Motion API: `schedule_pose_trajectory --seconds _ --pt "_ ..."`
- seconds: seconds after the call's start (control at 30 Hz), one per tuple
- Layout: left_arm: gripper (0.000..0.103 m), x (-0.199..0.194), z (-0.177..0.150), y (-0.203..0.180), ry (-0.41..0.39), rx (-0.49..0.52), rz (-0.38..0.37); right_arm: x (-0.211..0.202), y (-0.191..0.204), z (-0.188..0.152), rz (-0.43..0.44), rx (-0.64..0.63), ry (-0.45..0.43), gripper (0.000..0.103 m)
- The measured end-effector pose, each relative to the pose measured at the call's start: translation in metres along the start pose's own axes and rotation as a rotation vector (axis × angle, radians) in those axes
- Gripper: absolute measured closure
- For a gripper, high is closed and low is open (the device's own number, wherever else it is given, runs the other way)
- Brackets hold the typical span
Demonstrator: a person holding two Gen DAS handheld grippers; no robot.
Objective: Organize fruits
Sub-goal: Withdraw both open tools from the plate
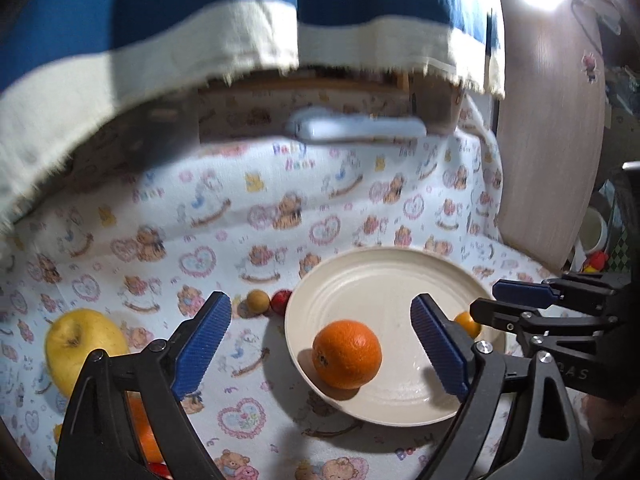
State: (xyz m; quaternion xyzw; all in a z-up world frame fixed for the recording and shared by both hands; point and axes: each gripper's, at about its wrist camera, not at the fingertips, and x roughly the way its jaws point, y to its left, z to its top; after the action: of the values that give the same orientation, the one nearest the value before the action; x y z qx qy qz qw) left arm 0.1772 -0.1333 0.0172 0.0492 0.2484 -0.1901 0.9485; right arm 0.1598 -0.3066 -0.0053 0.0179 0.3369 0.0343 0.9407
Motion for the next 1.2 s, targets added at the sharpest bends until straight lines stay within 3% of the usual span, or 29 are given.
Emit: schedule_pose_trajectory --seconds 0.33,0.43,0.5,0.57,0.67,0.77,0.87,1.1,1.2 --pt "0.012 -0.098 0.025 0.027 -0.224 -0.001 0.117 -0.045 0.013 0.009 0.021 -0.039 -0.199 0.07" --pt "0.007 -0.126 0.028 0.038 -0.274 -0.001 0.147 -0.055 0.019 0.013 0.021 -0.044 -0.231 0.069" --pt "0.001 -0.143 0.027 0.044 -0.311 0.0 0.18 -0.064 0.024 0.016 0.029 -0.045 -0.246 0.06" --pt "0.001 -0.156 0.025 0.051 -0.338 0.0 0.207 -0.074 0.03 0.016 0.029 -0.049 -0.27 0.051" --pt "0.001 -0.17 0.019 0.062 -0.347 0.007 0.23 -0.091 0.043 0.017 0.024 -0.065 -0.302 0.049" --pt "0.001 -0.182 0.011 0.075 -0.355 -0.004 0.263 -0.105 0.058 0.017 0.042 -0.068 -0.333 0.036" --pt "0.001 -0.194 0.003 0.092 -0.36 -0.033 0.294 -0.114 0.077 0.018 0.059 -0.074 -0.356 0.032" --pt "0.001 -0.217 -0.021 0.124 -0.375 -0.069 0.338 -0.114 0.123 0.019 0.116 -0.089 -0.361 0.016" --pt "0.001 -0.22 -0.028 0.133 -0.378 -0.076 0.355 -0.108 0.136 0.018 0.122 -0.087 -0.361 0.015"
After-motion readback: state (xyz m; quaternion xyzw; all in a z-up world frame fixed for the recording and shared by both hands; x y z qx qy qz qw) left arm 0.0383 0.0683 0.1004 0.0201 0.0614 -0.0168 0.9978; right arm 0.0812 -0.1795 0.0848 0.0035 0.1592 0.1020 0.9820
